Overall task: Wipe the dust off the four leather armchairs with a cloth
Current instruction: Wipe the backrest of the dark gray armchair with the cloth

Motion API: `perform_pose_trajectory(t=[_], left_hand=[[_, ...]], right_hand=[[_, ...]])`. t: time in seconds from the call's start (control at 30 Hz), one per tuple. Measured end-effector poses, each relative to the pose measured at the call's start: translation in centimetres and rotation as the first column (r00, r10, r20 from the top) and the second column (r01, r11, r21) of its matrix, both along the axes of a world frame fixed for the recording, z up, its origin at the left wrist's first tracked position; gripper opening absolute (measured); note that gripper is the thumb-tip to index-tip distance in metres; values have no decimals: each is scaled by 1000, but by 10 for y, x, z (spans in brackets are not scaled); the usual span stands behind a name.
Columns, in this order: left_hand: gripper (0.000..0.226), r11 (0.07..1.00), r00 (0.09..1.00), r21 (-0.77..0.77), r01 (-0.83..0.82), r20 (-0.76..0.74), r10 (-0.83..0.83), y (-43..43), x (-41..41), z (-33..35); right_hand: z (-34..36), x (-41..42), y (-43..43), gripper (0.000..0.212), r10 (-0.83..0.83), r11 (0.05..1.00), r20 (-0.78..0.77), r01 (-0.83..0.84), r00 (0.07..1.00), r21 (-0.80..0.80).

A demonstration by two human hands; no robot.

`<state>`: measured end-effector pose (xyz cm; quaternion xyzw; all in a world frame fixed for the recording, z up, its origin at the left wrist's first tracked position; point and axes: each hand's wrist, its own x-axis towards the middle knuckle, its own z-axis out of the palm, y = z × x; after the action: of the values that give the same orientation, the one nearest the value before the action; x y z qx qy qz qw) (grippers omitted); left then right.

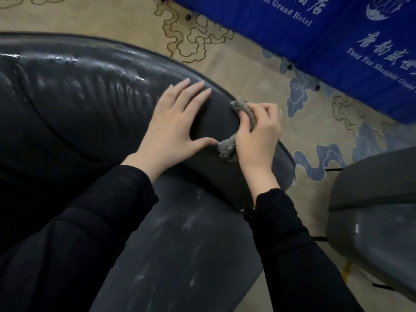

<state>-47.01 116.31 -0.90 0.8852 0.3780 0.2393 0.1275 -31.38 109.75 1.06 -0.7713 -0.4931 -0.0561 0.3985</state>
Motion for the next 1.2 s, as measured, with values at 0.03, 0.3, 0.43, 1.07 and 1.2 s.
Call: perform_pose_trajectory(t=[0.03,0.3,0.43,1.07,1.2], left_hand=[[92,1000,1000,-8,10,4,-10,-4,5,-2],[87,1000,1000,-22,2,11,-2,-11,12,-12],[88,1000,1000,-16,-2,11,2,-11,12,-13],[87,1000,1000,-13,-11,18,12,-11,12,-16],[87,1000,1000,-26,-14,18,14,-13,14,-13]], right_hand=[[-2,5,-5,13,-22,1000,-2,22,1000,-10],[-4,20,-54,13,-104,993,19,105,994,-54],[9,24,-20,12,27,994,17,-25,999,-103],[-21,34,-90,12,-87,996,21,87,996,-11],[-33,17,-116,13,22,999,9,-22,1000,-32]])
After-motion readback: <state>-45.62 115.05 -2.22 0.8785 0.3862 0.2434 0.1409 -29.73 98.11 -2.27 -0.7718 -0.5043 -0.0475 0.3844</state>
